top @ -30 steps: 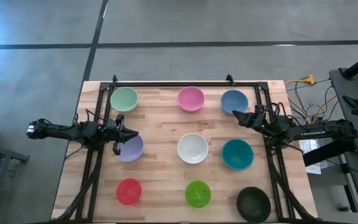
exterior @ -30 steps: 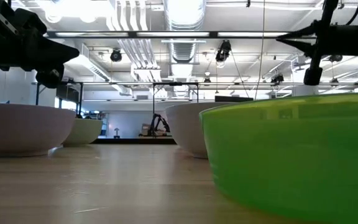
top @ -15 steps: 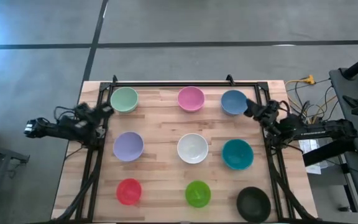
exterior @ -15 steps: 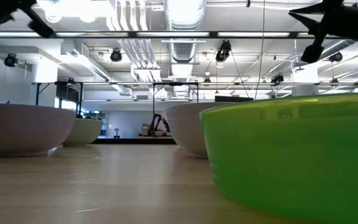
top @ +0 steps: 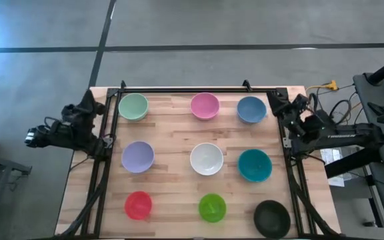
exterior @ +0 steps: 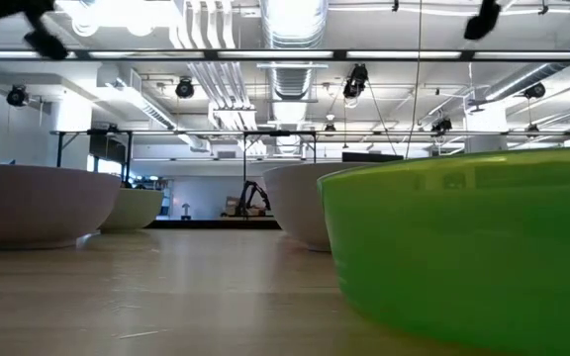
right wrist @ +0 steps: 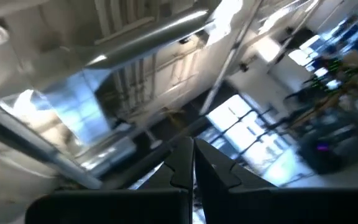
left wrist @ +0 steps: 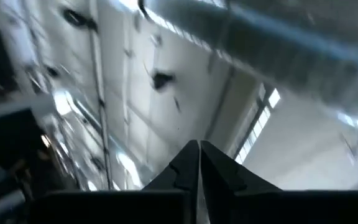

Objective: Nest bowls inside each other
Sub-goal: Stack the top light blue bowl on top of the white bowl

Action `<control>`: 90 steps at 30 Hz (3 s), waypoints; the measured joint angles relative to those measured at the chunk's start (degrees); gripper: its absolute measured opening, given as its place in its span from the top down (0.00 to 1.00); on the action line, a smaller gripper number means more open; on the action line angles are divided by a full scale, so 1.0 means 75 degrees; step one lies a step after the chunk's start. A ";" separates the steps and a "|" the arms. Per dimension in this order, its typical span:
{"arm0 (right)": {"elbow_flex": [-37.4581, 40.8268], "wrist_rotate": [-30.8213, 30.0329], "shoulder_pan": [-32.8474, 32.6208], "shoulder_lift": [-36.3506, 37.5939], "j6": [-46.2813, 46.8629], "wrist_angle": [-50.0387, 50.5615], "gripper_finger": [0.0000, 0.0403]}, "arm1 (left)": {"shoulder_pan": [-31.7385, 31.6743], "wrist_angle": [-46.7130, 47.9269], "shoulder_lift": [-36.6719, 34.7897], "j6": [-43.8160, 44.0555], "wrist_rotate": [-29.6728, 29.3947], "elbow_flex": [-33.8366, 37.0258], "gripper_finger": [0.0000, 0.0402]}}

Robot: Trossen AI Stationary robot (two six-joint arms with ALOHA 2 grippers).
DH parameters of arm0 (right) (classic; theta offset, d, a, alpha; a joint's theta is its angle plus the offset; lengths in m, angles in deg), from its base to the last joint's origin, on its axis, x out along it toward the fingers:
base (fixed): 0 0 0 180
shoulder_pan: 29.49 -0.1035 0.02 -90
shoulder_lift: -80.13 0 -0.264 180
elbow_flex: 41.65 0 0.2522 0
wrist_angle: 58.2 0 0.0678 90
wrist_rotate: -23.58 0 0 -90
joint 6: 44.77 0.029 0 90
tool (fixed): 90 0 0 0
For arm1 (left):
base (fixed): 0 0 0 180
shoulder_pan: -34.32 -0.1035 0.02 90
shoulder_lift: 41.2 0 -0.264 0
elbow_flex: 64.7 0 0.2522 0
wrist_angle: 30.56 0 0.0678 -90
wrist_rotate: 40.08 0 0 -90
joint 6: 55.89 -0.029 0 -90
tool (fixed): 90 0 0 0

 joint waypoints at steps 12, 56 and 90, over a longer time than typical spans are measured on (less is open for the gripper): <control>-0.2608 0.6984 0.1257 -0.2826 0.2729 0.0399 0.98 | 0.0003 0.9310 0.3577 0.0491 0.2725 -0.5752 1.00; -0.4358 0.3180 0.1983 -0.3499 -0.1106 1.1833 0.98 | 0.1897 2.0423 0.5071 0.8343 0.2630 -0.8614 1.00; -0.4731 0.3993 0.5149 -0.3771 -0.1521 1.2767 0.50 | 0.1384 1.8108 0.6078 0.4726 0.1399 -0.8601 1.00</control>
